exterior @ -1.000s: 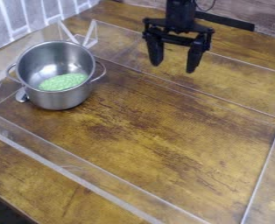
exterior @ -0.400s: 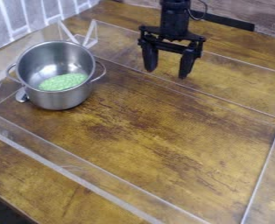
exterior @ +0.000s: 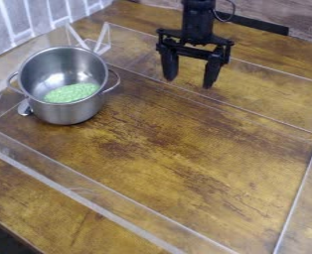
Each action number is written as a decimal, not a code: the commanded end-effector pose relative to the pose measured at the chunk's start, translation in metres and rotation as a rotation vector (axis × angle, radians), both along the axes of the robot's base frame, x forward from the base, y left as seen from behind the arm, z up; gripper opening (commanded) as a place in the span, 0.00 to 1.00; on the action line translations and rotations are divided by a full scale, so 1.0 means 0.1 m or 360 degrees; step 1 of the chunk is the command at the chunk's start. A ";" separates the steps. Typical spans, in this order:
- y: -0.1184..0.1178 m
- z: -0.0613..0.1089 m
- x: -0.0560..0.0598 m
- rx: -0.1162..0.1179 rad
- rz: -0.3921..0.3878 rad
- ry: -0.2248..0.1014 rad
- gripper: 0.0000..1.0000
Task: Put the green object in the silver pot
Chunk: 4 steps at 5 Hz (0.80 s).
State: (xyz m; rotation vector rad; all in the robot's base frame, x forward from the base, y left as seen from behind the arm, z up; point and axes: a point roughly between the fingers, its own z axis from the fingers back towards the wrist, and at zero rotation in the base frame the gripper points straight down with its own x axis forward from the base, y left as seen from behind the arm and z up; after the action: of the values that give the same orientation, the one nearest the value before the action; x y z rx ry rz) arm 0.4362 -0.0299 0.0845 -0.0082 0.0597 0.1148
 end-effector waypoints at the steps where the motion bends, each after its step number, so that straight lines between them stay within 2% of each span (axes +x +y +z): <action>1: -0.02 0.28 0.00 -0.0002 -0.0119 -0.0109 1.00; 2: -0.09 0.30 -0.06 -0.0006 -0.0226 -0.0102 1.00; 3: -0.09 0.31 -0.08 -0.0005 -0.0226 -0.0062 1.00; 4: 0.00 0.24 -0.05 -0.0004 -0.0269 -0.0020 1.00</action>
State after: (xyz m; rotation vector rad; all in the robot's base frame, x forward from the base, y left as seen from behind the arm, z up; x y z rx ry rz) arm 0.4253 -0.0350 0.0809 -0.0047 0.1231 -0.0575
